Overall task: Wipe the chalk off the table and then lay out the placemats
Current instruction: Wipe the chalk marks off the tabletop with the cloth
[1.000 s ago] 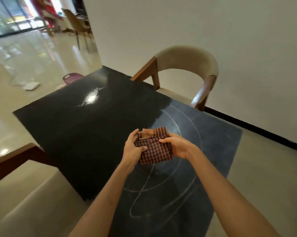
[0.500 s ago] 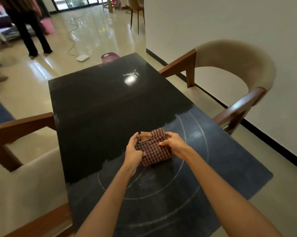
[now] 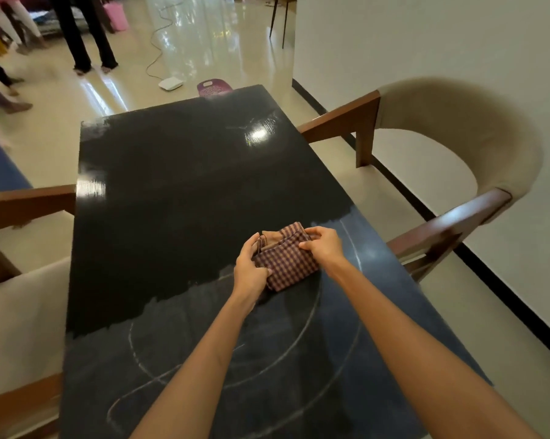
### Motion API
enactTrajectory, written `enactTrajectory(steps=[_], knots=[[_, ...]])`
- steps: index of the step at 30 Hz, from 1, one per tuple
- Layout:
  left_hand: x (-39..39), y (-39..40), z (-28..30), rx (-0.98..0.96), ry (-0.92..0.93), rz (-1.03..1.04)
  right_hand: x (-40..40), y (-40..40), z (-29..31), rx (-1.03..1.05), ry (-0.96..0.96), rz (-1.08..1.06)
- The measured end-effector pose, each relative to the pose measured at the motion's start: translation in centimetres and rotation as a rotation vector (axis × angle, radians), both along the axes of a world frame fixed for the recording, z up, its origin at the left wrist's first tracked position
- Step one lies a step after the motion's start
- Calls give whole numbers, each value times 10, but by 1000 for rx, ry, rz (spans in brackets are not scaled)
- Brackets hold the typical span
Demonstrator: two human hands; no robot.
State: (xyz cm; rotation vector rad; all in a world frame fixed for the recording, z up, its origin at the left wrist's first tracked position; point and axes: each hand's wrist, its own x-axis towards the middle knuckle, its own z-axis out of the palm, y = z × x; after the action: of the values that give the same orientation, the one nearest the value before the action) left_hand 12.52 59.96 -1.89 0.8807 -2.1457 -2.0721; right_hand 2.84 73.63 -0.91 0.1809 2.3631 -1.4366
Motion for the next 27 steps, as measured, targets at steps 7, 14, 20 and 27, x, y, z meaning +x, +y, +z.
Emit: enactTrajectory(steps=[7,14,20,27], knots=[[-10,34,-8,-391,30,-3,-2,10,-15,524,574,379],[23,28,-30,-1021,-93,6,19,5,-44,643,707,823],[34,14,-48,-1293,-126,-133,20,2,-51,734,721,816],[32,13,-42,-1444,-156,-219,22,0,-53,782,764,812]])
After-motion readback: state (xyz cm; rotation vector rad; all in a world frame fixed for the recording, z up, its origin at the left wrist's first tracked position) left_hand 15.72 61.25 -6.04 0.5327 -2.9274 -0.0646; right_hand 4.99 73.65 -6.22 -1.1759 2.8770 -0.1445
